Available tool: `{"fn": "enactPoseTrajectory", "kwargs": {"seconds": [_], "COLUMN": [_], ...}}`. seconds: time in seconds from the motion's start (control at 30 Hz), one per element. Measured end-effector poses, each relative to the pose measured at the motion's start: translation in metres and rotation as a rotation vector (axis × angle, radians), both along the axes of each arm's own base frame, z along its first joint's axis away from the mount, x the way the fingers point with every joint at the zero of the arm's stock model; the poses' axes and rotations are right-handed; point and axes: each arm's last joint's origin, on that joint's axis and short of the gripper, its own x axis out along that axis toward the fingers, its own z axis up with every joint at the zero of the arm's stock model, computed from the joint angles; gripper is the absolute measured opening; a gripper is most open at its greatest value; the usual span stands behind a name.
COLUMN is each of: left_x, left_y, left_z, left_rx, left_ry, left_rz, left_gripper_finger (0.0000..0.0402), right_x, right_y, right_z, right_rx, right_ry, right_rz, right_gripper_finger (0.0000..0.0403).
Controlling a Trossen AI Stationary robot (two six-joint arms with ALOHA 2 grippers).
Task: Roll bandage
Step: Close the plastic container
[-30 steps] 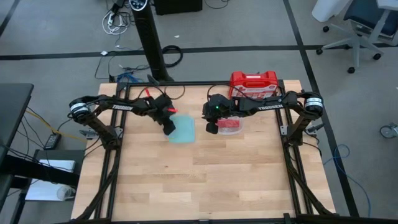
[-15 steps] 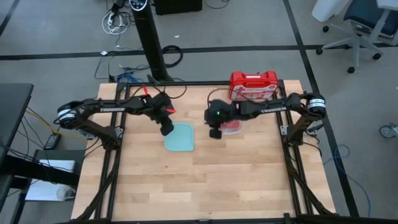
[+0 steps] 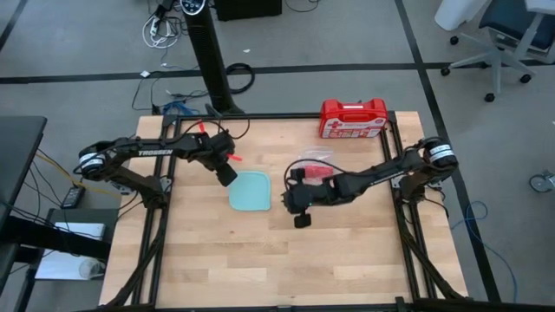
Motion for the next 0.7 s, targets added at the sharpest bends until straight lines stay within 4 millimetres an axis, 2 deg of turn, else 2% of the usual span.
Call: {"fn": "enactPoseTrajectory", "kwargs": {"seconds": [0.13,0.3,0.47,0.7], "left_x": [-0.004,-0.007,-0.009,-0.011], "left_y": [-0.002,0.0,-0.001,0.0], "left_z": [-0.007,-0.014,-0.025,-0.037], "left_rx": [0.008,0.016,-0.007,0.053], "left_ry": [0.026,0.007,-0.044,-0.112], "left_rz": [-0.025,-0.041,-0.064,-0.068], "left_gripper_finger": [0.0156,0.0156,0.0156,0.0156], "right_x": [0.009,0.04,0.065,0.068], "right_y": [0.016,0.027,0.016,-0.005], "right_z": [-0.016,-0.036,-0.047,-0.056], "right_rx": [0.019,0.002,0.012,-0.024], "right_ry": [0.047,0.148,0.179,0.234], "right_rz": [0.014,0.018,-0.032,-0.049], "right_gripper_finger": [0.0079,0.0079,0.0079,0.0092]}}
